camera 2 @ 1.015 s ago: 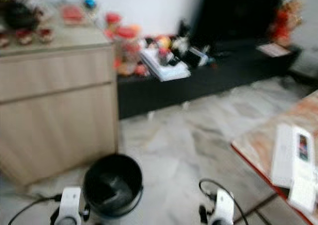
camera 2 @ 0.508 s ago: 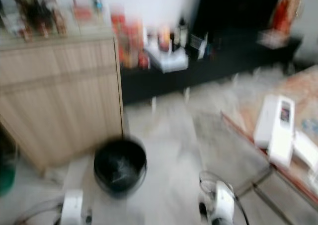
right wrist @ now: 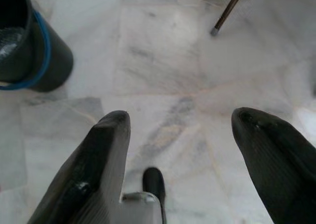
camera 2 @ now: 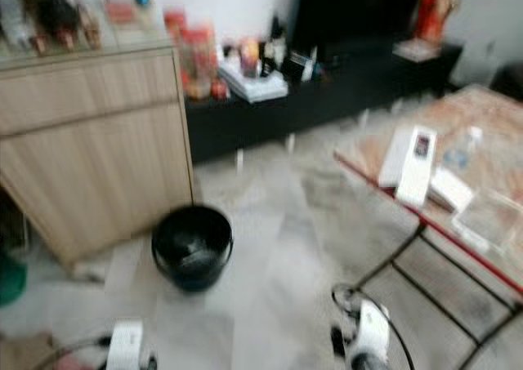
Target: Picking trash to rubbish bin
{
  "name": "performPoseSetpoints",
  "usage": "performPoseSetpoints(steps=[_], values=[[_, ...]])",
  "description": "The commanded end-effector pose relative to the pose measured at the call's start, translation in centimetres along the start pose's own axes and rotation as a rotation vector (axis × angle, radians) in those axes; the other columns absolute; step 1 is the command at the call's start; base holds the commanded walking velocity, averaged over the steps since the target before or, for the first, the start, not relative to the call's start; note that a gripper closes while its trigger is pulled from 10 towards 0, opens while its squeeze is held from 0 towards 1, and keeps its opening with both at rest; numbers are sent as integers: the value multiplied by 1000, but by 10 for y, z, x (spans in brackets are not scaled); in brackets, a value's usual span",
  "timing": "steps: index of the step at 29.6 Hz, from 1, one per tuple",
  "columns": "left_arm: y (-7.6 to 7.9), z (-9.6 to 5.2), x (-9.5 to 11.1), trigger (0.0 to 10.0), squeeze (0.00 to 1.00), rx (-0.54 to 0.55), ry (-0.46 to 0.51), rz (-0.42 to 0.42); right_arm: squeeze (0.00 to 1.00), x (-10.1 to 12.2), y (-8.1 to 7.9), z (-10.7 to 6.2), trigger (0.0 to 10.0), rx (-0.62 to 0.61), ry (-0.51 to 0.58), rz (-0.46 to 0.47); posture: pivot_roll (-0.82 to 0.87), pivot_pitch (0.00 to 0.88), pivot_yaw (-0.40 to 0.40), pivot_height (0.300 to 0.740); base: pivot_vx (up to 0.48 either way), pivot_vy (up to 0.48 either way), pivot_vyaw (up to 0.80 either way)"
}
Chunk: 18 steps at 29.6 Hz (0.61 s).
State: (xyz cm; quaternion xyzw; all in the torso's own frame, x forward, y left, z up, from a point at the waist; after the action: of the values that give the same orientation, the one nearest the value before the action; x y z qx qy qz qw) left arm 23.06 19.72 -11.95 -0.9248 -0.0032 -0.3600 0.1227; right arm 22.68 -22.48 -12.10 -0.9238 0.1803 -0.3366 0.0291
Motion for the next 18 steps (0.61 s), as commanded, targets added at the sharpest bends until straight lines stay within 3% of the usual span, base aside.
performPoseSetpoints(steps=[1, 18], values=[[-3, -1, -8, 10000, 0, 4, -24, 17, 0, 9, -4, 1, 10000, 10, 26, 7, -98, 0, -125, 740, 0, 0, 0], [-5, -1, -7, 10000, 0, 8, -18, -5, 0, 11, -10, 2, 10000, 22, 41, 21, -101, 0, -117, 740, 0, 0, 0]])
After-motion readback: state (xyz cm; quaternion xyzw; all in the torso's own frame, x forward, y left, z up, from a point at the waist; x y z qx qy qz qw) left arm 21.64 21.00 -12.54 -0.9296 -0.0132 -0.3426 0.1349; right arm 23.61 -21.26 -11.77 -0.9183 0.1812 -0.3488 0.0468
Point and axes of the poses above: a point about 5 cm out from each wrist's last joint towards the gripper, its own z axis pointing out of the wrist towards the gripper, its own x axis along the axis of the wrist's last joint, y = z × x, the point moved 6 cm from there along z, pointing out of the wrist towards the gripper, and after that the axes turned 2 degrees about z, right-handed, at the moved point
